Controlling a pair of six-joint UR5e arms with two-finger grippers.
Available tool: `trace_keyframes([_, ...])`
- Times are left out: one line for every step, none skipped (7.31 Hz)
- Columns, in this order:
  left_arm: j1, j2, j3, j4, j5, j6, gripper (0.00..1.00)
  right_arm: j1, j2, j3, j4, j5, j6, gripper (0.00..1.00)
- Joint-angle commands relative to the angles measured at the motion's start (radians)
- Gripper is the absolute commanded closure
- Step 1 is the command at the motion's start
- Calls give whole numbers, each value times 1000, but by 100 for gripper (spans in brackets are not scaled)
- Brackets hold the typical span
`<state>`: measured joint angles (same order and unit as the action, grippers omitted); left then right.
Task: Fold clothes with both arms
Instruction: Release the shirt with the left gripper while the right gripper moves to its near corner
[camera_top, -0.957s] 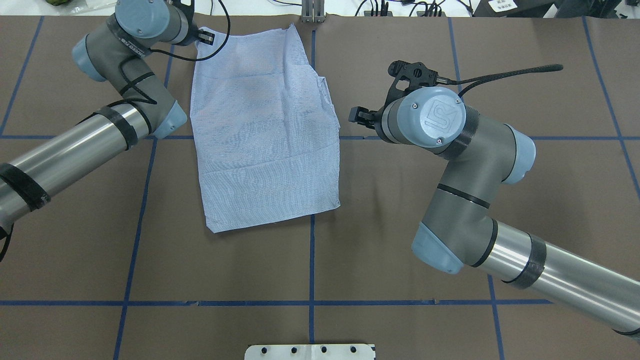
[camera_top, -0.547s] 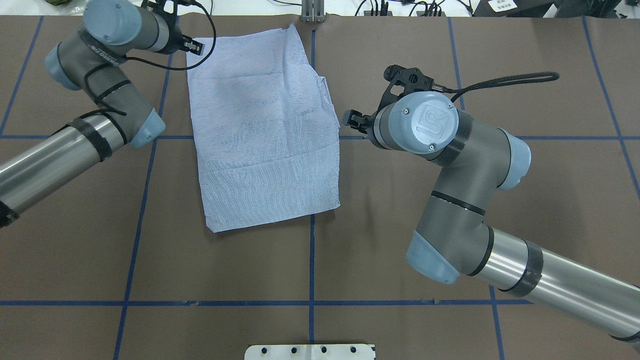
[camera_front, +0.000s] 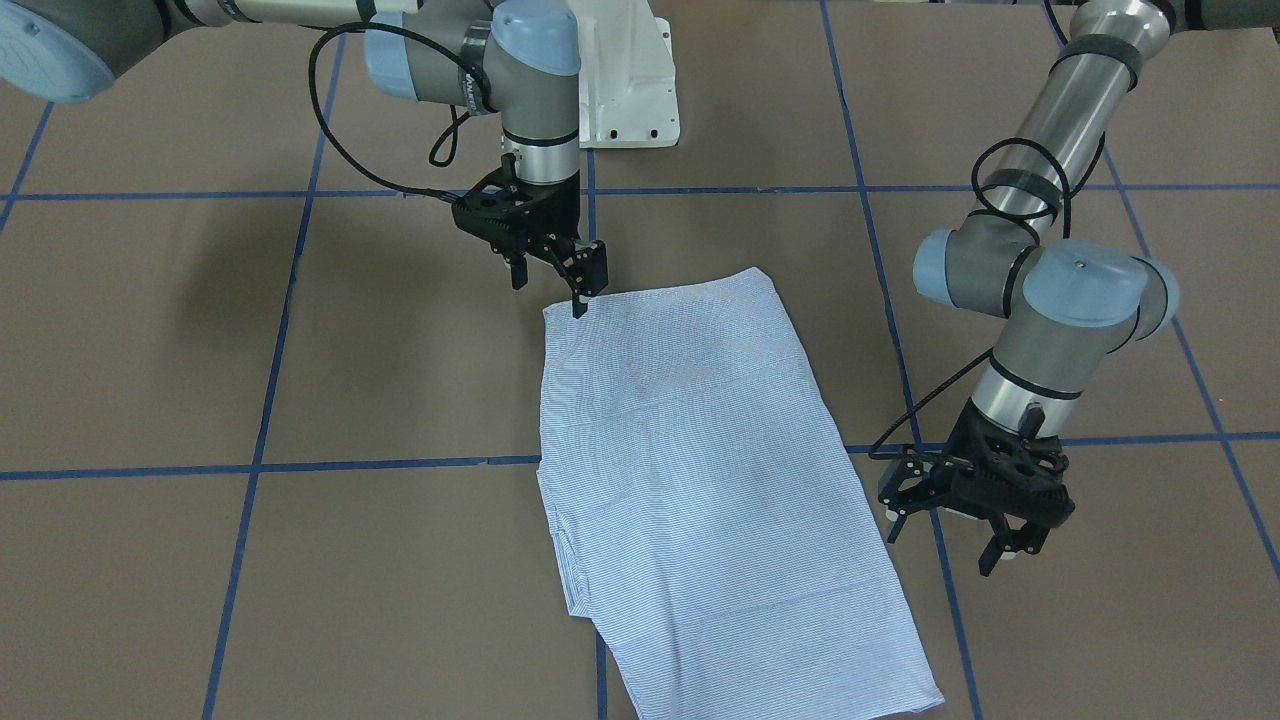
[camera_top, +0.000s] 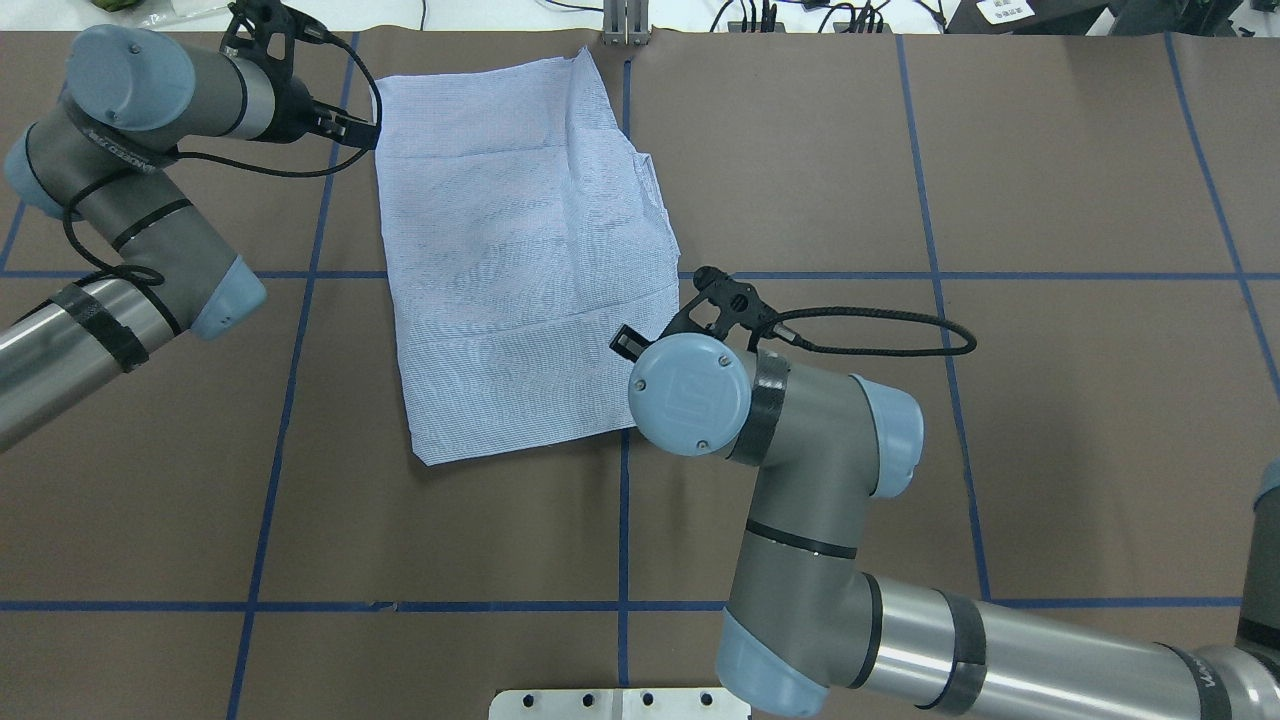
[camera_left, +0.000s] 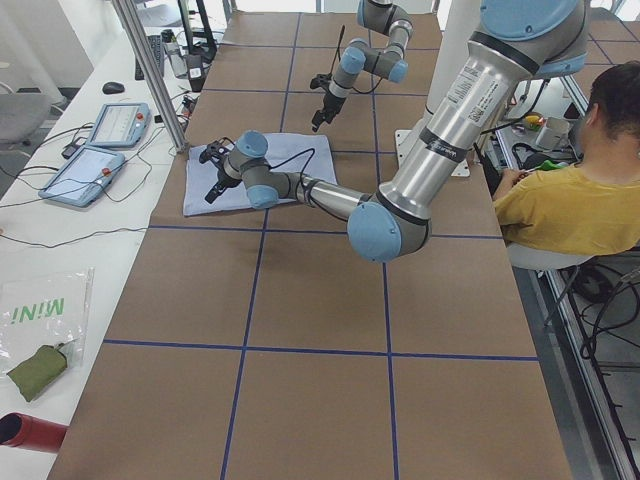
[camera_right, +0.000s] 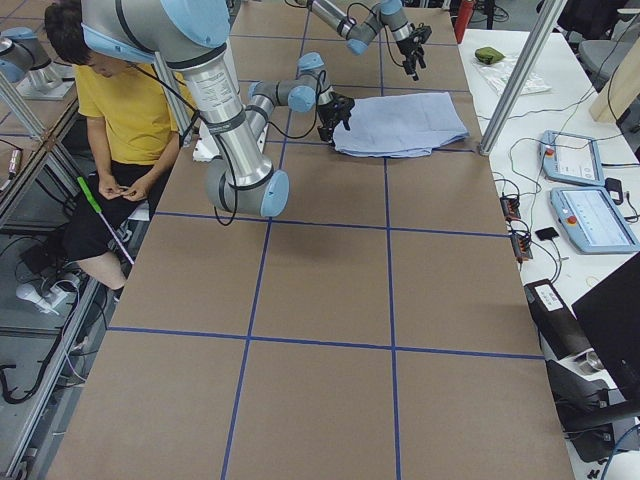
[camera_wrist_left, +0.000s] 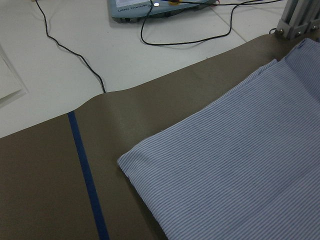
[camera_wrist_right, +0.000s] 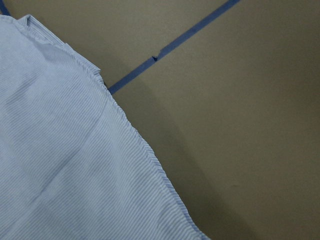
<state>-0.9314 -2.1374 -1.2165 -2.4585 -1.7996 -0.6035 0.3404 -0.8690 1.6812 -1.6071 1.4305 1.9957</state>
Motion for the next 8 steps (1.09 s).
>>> trace_keyframes([5, 25, -41, 0, -1, -1, 0, -29, 24, -70, -2, -38, 55, 5])
trace_keyframes([6, 27, -41, 0, 0, -1, 0, -31, 44, -99, -2, -41, 69, 9])
trace_keyframes([6, 39, -46, -2, -1, -1, 0, -29, 85, -153, 0, -57, 78, 11])
trace_keyframes([6, 40, -51, 0, -1, -1, 0, -32, 88, -162, 0, -62, 80, 14])
trace_keyframes([6, 40, -52, 0, -1, -1, 0, -32, 94, -164, 0, -62, 80, 23])
trace_keyframes([6, 47, -52, 0, -1, -1, 0, -34, 96, -169, 0, -62, 83, 25])
trace_keyframes([6, 48, -52, 0, -1, -1, 0, -35, 96, -182, 16, -64, 84, 25])
trace_keyframes([6, 48, -52, 0, 0, -1, 0, -37, 103, -198, 26, -73, 84, 26])
